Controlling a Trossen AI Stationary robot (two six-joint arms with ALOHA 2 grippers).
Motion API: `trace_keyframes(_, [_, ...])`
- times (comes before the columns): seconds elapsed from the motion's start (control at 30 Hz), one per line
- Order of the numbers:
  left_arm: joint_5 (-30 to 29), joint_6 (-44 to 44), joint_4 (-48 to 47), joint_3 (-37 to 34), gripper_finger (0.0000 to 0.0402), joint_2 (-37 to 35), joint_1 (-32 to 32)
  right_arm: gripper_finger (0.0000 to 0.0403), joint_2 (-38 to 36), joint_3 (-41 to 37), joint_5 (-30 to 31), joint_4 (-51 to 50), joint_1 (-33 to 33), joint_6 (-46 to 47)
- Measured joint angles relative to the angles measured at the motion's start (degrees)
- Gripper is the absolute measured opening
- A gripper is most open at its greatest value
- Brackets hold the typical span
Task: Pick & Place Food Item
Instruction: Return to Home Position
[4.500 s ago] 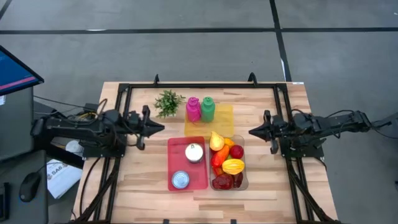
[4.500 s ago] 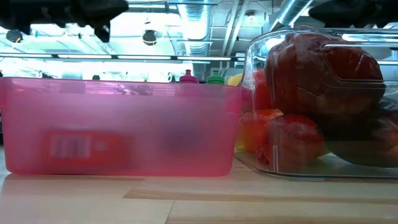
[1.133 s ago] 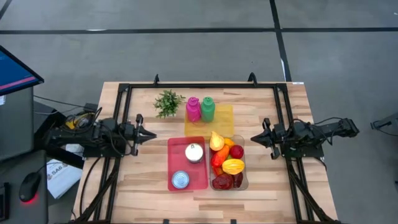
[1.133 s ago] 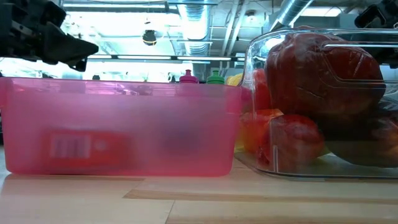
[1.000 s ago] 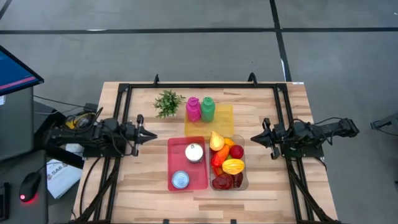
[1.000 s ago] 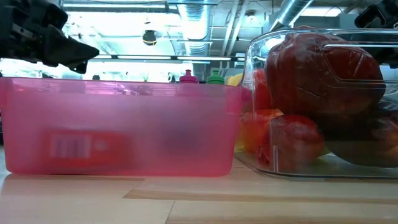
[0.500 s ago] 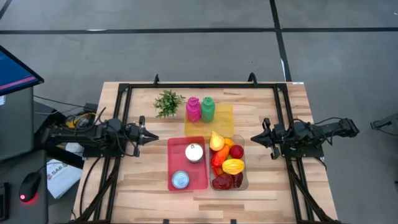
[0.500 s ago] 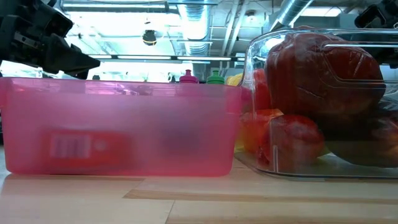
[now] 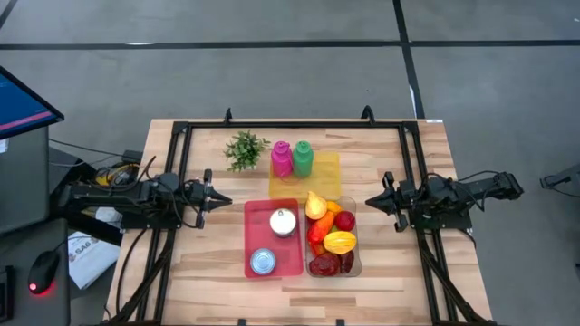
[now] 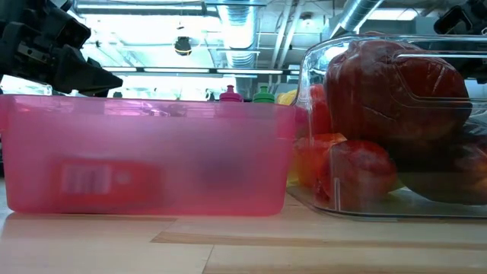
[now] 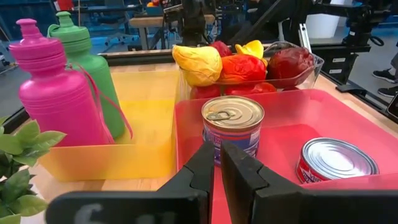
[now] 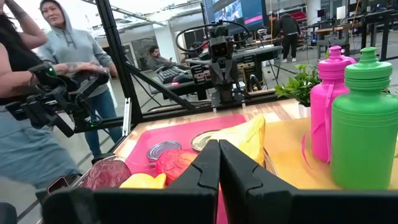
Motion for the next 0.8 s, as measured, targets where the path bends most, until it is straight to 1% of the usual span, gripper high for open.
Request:
trace_keyframes(0.13, [0.0, 0.0, -0.1, 0.0, 0.0017, -1.8, 0.0, 0.0000, 0.0, 0.0, 0.0, 0.0, 0.0, 0.0])
trace_keyframes(0.4, [0.0, 0.0, 3.9, -2.3, 0.0017, -11.7, 0.0, 0.0000, 0.0, 0.0, 0.0, 0.0, 0.0, 0.0])
trace_keyframes(0.57, [0.0, 0.0, 6.1, -2.3, 0.0017, -12.1, 0.0, 0.0000, 0.0, 0.0, 0.0, 0.0, 0.0, 0.0])
trace_keyframes(0.8, [0.0, 0.0, 6.6, -2.3, 0.0017, -12.2, 0.0, 0.0000, 0.0, 0.0, 0.0, 0.0, 0.0, 0.0])
